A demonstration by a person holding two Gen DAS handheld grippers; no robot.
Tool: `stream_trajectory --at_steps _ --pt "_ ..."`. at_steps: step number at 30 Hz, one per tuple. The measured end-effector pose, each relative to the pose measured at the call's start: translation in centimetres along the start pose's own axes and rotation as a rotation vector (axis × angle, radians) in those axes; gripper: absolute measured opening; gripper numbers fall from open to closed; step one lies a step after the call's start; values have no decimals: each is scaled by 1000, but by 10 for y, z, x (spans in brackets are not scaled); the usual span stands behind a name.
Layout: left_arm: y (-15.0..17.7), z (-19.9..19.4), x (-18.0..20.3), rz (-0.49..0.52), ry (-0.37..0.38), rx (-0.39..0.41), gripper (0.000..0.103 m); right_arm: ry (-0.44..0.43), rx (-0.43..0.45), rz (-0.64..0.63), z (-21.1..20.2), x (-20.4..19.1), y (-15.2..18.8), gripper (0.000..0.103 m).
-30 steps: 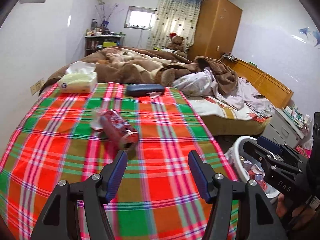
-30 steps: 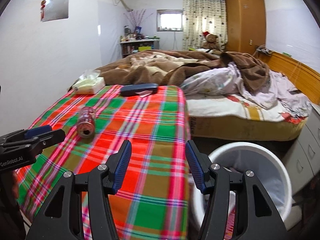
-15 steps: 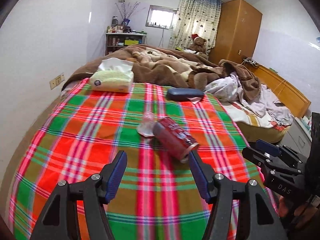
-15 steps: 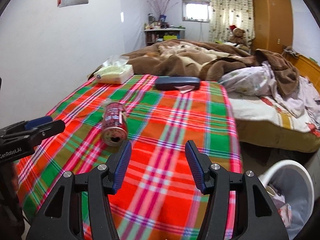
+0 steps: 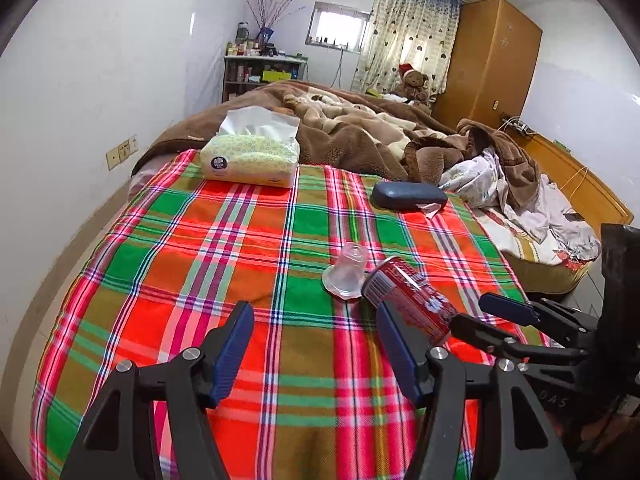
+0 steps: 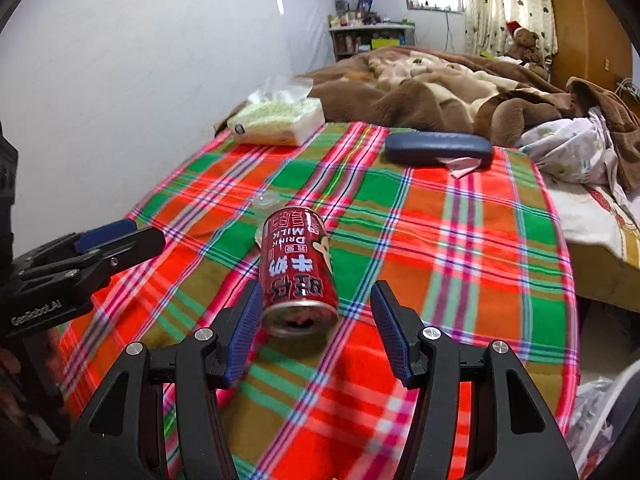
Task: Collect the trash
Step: 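Grasp the small clear cup with the left gripper while the right grasps the red milk can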
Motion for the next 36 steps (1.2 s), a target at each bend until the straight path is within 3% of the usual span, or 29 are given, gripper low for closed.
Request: stream_trajectory --at_steps 3,11,21,28,30,36 --pt "-4 12 -3 8 -1 -16 63 -10 -27 -41 11 -7 -4 58" --pt "-14 37 -1 35 31 -40 63 -37 -74 -10 25 2 -3 57" --pt "-25 71 27 110 64 -73 64 58 -69 44 17 36 4 56" --pt "-26 98 41 163 18 -75 63 89 -67 85 13 57 8 56" --pt "-25 105 42 155 20 -85 61 91 -67 91 13 59 9 56" --pt "-26 111 47 176 0 -78 36 84 -61 104 12 63 12 56"
Point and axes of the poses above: each gripper's, at about its wrist camera, not at the fingertips, and z roughly the way its jaws point, x to its right, y to its underside, the point moved 6 cm from there along z, roughly the way its jaws point, and after that the axes turned 8 degrees about -z, right-handed, at the moved point
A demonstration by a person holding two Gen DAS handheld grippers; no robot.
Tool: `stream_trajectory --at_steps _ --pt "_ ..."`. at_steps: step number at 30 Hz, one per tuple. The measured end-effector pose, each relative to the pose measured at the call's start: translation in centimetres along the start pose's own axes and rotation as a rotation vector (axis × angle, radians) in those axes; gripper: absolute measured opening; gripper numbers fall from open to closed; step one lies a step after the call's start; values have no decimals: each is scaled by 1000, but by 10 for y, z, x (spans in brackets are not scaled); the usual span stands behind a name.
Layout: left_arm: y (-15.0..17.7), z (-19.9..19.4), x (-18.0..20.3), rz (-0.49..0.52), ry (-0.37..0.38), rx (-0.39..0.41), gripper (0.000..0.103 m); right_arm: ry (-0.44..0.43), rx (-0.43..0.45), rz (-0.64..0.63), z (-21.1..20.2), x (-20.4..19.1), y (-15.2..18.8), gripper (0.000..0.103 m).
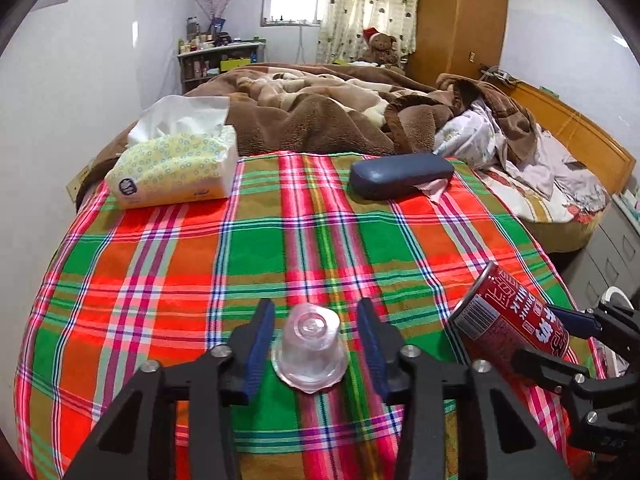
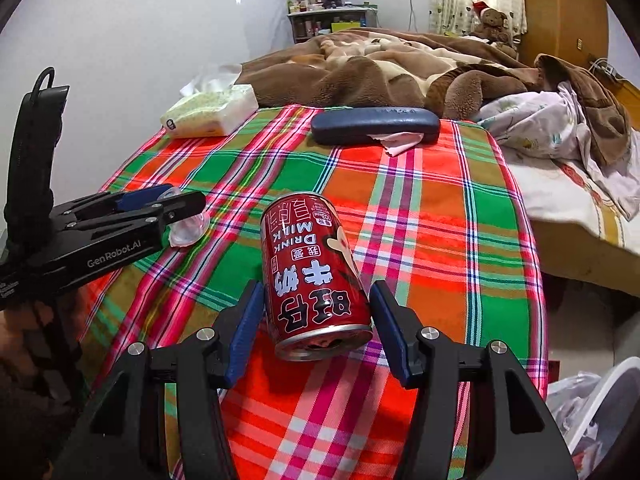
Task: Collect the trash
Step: 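Grasp the small clear cup with the left gripper while the right grasps the red milk can, then carry the clear cup and red milk can with both grippers over the bin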
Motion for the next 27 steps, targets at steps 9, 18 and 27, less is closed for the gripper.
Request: stream_trajectory --at_steps 9,18,27 --pt "3 -9 8 6 15 0 27 -4 26 19 -9 3 3 56" --pt "11 -53 40 39 56 40 27 7 81 53 -43 11 12 55" --pt "29 -97 89 99 117 66 27 45 145 103 -88 30 30 55"
Point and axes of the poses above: each gripper's, at about its wrist camera, not at the fingertips, and z roughly the way its jaws point, x to its right, y to its underside, the point moved 6 cm from there along z, roughly the way its jaws point, and after that the axes turned 8 degrees about -z, right-handed, at the moved point
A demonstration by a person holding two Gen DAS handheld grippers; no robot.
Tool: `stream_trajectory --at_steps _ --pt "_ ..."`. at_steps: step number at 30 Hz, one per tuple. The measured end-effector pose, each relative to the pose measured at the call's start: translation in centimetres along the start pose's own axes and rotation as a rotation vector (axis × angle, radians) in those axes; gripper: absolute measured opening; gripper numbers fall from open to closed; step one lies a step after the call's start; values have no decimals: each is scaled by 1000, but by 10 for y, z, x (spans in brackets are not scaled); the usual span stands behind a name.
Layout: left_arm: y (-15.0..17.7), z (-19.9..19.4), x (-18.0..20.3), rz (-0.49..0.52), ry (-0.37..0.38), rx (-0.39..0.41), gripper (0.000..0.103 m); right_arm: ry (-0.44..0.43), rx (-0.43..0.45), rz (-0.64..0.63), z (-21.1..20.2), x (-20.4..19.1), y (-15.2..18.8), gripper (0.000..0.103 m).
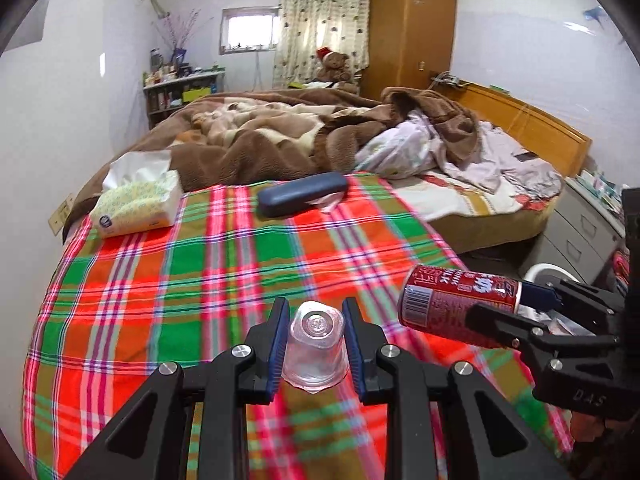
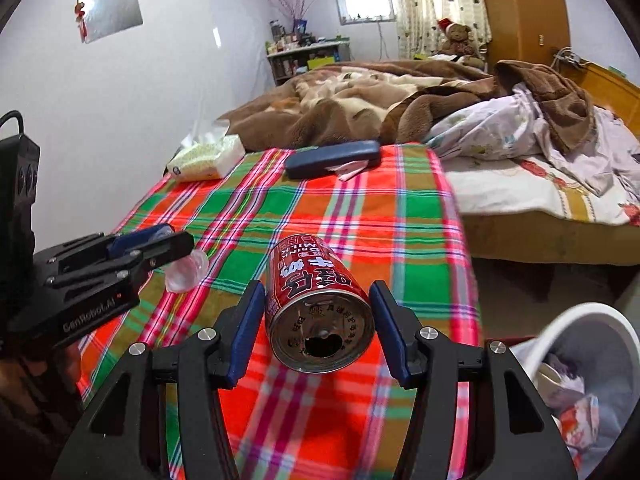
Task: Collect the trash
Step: 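Carry the clear cup and red milk can with both grippers over the bin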
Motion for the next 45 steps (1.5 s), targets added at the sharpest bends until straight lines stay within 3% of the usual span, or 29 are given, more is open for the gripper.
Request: stream_trajectory --at_steps 12,20,35,45 --pt "14 -35 98 85 127 18 27 129 70 96 -66 55 25 55" --pt "29 -45 172 151 223 8 27 237 73 163 -96 99 50 55" --pt "74 -17 275 235 351 -94 28 395 -2 267 -110 168 99 55" --pt "94 16 309 255 366 -166 28 428 -62 315 -101 198 118 56"
Point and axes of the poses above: each gripper's, at about its wrist camera, not at the fingertips, and z roughly the way its jaws point, x to its right, y to its underside, the point moved 6 cm from there along z, roughly the way its jaws point, and after that the axes turned 8 degrees about -z, right-handed, at the moved point
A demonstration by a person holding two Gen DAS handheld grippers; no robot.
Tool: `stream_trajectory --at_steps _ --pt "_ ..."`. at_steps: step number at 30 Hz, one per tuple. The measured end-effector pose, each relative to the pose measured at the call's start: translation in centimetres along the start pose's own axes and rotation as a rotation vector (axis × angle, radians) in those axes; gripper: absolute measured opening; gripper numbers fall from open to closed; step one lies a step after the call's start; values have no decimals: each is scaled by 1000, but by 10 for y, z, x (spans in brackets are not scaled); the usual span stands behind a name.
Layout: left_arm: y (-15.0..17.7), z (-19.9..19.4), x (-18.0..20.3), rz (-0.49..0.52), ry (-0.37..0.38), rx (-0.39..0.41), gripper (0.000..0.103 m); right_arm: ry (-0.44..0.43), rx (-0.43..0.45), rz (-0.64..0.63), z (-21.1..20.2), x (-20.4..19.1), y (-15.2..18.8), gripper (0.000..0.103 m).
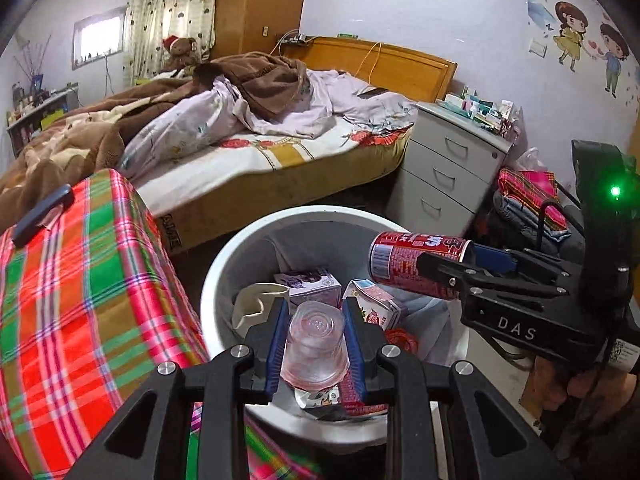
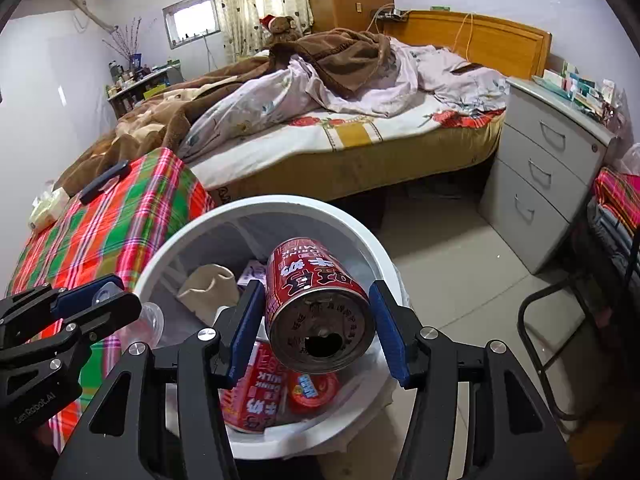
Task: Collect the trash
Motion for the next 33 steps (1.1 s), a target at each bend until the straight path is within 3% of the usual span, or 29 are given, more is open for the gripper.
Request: stream_trajectory --at_steps 3,5,6,17,20,33 --pt "1 7 1 6 -7 -4 30 8 -15 -3 4 1 2 56" --pt "1 10 -1 -10 -6 -14 51 -2 -13 -3 5 2 3 56" --pt "1 10 -2 -12 -8 -12 55 -4 -8 0 3 2 3 56" --pt "2 -9 -10 -39 -55 30 58 -18 40 12 -16 -2 6 59" --pt "5 -23 -10 -40 -86 58 62 -23 60 7 -24 -8 5 59" --pt "38 -91 -13 -76 -173 163 62 1 202 -39 -85 -37 25 59"
Point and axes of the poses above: each gripper's, at about its wrist camera, not at the fingertips, and z roughly the way its jaws point, x to its right, y to its underside, the point moved 6 cm from there along z, roughly the way its jaws point, and after that the axes turned 8 degrees about -z, right-handed, at the moved point
